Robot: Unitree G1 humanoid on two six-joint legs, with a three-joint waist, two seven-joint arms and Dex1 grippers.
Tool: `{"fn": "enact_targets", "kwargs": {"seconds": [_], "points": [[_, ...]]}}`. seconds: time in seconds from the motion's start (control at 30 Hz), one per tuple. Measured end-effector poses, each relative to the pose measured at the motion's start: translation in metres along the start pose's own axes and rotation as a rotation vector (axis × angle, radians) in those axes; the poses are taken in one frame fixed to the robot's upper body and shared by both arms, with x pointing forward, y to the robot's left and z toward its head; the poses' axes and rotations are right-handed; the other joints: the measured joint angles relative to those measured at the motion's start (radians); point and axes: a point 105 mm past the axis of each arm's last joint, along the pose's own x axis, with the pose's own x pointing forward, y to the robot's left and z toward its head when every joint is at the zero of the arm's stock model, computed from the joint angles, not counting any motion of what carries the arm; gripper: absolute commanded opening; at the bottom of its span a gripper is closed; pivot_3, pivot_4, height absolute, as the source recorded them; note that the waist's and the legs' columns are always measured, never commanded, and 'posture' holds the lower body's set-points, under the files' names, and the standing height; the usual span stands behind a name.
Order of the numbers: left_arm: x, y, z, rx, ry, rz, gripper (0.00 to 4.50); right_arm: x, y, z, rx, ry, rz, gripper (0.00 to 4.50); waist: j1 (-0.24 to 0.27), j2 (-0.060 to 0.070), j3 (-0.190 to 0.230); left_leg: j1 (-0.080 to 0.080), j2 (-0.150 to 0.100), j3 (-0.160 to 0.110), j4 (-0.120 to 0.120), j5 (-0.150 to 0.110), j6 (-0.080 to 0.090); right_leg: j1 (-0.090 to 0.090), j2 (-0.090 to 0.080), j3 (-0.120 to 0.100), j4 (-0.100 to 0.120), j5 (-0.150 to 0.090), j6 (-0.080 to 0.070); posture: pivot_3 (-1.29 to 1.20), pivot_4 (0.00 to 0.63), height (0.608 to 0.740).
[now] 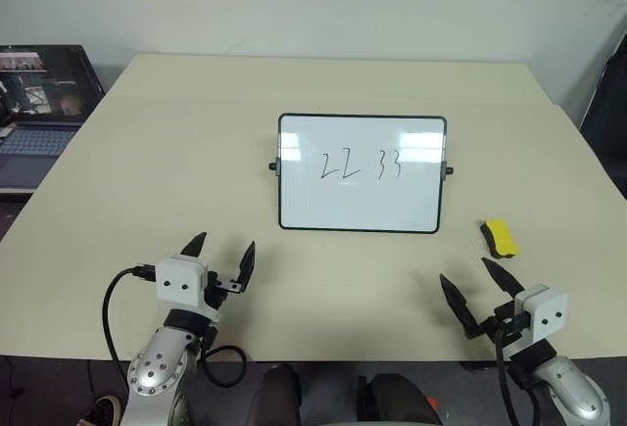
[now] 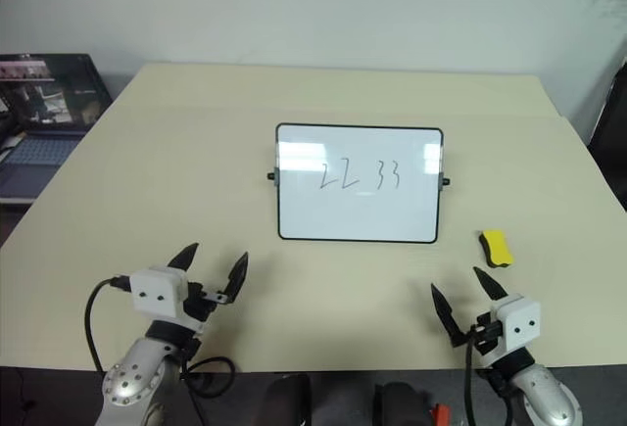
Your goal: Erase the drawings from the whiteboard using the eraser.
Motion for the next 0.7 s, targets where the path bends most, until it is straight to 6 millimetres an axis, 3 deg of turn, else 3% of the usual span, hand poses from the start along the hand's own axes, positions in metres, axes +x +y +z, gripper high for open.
{"fn": "enact_targets", "kwargs": {"seconds": [0.27,0.53,0.7], "points": [[0.007,0.009,0.009,0.03,-0.035,0.017,4.5,0.007,-0.003,0.005,-0.04,-0.004,0.016,4.45,0.0,-0.001,-0.001,0.0,0.0,0.0,0.0,0.0,0.0,0.0,0.0,0.0,0.0,0.0,0.0,0.0,0.15,0.74],[0.013,0.039,0.017,0.076,-0.058,0.014,4.5,0.02,0.009,0.019,-0.117,-0.076,0.062,4.45,-0.001,-0.002,-0.002,0.0,0.0,0.0,0.0,0.0,0.0,0.0,0.0,-0.001,0.0,0.0,0.0,0.0,0.15,0.74],[0.031,0.05,0.045,0.125,-0.099,-0.101,4.5,0.023,0.002,0.018,-0.099,-0.061,-0.014,4.45,0.005,-0.002,-0.002,0.0,0.0,0.0,0.0,0.0,0.0,0.0,0.0,-0.002,0.001,0.0,-0.001,0.0,0.15,0.74]]}}
